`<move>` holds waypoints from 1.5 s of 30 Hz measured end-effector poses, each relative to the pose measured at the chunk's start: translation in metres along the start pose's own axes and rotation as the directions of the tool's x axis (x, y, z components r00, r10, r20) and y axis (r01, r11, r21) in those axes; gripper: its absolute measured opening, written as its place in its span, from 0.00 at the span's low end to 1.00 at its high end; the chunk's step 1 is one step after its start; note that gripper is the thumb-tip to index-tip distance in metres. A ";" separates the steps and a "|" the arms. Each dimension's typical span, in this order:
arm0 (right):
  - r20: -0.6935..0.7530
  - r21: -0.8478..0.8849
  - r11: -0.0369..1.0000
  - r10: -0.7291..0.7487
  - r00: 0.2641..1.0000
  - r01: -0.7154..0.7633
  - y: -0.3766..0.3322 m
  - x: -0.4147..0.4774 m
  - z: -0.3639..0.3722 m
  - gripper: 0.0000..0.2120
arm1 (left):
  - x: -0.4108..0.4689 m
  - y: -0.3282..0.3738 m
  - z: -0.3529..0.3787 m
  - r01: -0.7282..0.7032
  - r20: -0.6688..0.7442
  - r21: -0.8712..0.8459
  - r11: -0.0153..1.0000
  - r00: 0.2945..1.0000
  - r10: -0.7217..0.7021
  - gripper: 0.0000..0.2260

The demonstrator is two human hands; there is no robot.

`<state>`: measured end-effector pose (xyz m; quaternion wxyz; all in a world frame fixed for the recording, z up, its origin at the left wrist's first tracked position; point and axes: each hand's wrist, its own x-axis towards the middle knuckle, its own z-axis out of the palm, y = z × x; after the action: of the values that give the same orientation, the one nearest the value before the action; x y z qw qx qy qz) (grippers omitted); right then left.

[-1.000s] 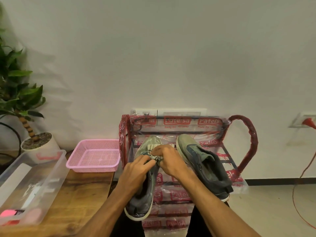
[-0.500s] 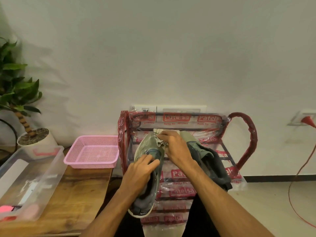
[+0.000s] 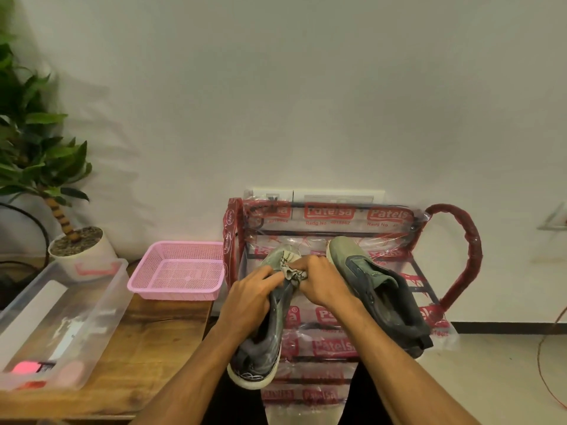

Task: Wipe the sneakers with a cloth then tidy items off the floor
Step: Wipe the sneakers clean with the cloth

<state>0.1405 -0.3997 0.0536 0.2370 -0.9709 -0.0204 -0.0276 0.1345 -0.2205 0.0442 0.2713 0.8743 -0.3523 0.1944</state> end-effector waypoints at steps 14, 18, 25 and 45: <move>0.084 0.189 0.976 0.093 0.992 -0.107 -0.026 0.003 -0.020 0.14 | -0.001 0.000 0.007 0.034 -0.032 0.024 0.999 0.999 -0.033 0.13; 0.275 0.313 0.927 0.118 0.954 -0.204 -0.013 0.002 -0.056 0.09 | -0.005 0.002 0.007 0.002 -0.034 0.013 1.000 0.999 -0.002 0.12; -0.108 0.413 0.860 0.373 0.921 -0.300 -0.008 0.006 -0.051 0.09 | -0.003 -0.001 0.003 0.132 -0.148 -0.180 0.975 0.976 -0.160 0.11; -0.053 -0.007 0.993 0.120 0.991 -0.120 0.003 -0.002 -0.019 0.29 | 0.021 0.043 0.004 0.185 0.153 0.097 0.978 0.968 -0.198 0.22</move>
<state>0.1378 -0.4110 0.0693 0.2339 -0.9705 0.0443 -0.0388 0.1182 -0.2598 0.0667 0.2233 0.9275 -0.2787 0.1101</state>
